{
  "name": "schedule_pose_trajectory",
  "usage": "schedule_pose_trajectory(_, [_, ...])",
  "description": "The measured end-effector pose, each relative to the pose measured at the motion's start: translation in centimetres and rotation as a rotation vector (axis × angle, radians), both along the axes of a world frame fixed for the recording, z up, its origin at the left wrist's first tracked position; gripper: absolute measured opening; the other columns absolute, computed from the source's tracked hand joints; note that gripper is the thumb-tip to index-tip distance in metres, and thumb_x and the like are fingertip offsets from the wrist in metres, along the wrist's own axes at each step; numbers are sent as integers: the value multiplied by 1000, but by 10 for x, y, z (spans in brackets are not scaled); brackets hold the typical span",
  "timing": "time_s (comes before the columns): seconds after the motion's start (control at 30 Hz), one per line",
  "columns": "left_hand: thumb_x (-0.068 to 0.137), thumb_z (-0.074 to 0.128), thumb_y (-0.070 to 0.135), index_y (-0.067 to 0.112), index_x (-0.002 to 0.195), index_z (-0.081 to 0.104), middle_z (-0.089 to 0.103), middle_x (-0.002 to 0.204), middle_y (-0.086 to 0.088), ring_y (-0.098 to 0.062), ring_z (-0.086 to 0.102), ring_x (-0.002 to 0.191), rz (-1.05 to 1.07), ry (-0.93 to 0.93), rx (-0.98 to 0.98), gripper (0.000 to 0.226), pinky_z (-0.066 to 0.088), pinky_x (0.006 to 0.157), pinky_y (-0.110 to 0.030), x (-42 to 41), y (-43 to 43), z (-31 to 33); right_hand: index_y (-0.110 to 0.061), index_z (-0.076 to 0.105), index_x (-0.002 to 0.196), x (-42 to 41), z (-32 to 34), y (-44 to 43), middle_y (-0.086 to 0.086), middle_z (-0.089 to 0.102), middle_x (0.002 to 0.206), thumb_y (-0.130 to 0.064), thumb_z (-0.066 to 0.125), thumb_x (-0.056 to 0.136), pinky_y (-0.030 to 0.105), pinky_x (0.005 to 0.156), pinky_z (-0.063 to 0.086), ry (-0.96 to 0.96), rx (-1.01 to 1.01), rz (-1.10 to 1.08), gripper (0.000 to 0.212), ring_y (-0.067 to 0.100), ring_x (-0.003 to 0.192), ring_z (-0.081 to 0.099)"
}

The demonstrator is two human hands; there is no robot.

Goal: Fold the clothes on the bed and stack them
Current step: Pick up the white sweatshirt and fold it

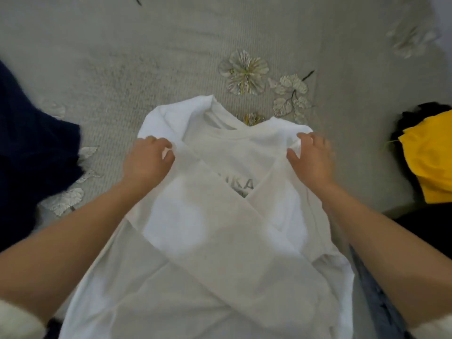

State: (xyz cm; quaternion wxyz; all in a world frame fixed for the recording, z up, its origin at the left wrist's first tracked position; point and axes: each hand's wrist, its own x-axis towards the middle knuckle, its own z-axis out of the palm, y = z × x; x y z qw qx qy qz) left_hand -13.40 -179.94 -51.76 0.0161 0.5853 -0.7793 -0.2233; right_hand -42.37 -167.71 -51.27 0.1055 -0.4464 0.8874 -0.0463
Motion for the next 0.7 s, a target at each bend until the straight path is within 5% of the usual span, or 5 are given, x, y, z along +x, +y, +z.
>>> schedule_pose_trajectory(0.27, [92, 54, 26, 14, 145, 26, 30, 149, -15, -35, 33, 134, 290, 176, 252, 61, 29, 109, -45, -59, -107, -35, 0, 56, 115, -58, -35, -59, 20, 61, 111, -26, 62, 85, 40, 87, 47, -412, 17, -491, 40, 34, 104, 58])
schedule_pose_trajectory(0.37, [90, 52, 8, 4, 130, 51, 52, 131, -21, -35, 51, 119, 515, 278, 261, 40, 42, 98, -42, -50, -112, -47, -2, 63, 84, -72, -41, -47, 14, 53, 73, -2, 54, 81, 28, 61, 41, -461, -105, -602, 9, 22, 78, 51])
schedule_pose_trajectory(0.47, [76, 51, 13, 11, 105, 69, 68, 106, -13, -31, 63, 102, 675, 236, 195, 33, 51, 90, -42, 9, -175, -116, -10, 40, 58, -92, -44, -31, 4, 37, 58, 5, 49, 80, 26, 49, 32, -429, -190, -737, 29, 18, 69, 43])
schedule_pose_trajectory(0.57, [60, 59, 24, 17, 101, 67, 69, 99, -7, -28, 65, 93, 654, 213, 206, 42, 53, 74, -36, 59, -250, -197, -6, 56, 81, -90, -48, -28, 13, 56, 85, -5, 57, 81, 30, 70, 39, -505, -189, -819, 2, 20, 87, 49])
schedule_pose_trajectory(0.7, [89, 58, 18, 7, 132, 49, 53, 131, -18, -32, 51, 119, 370, 82, 223, 45, 44, 95, -35, -22, -161, -63, -15, 47, 130, -79, -53, -47, 20, 50, 128, -22, 60, 66, 46, 100, 41, -375, 51, -476, 66, 36, 119, 48])
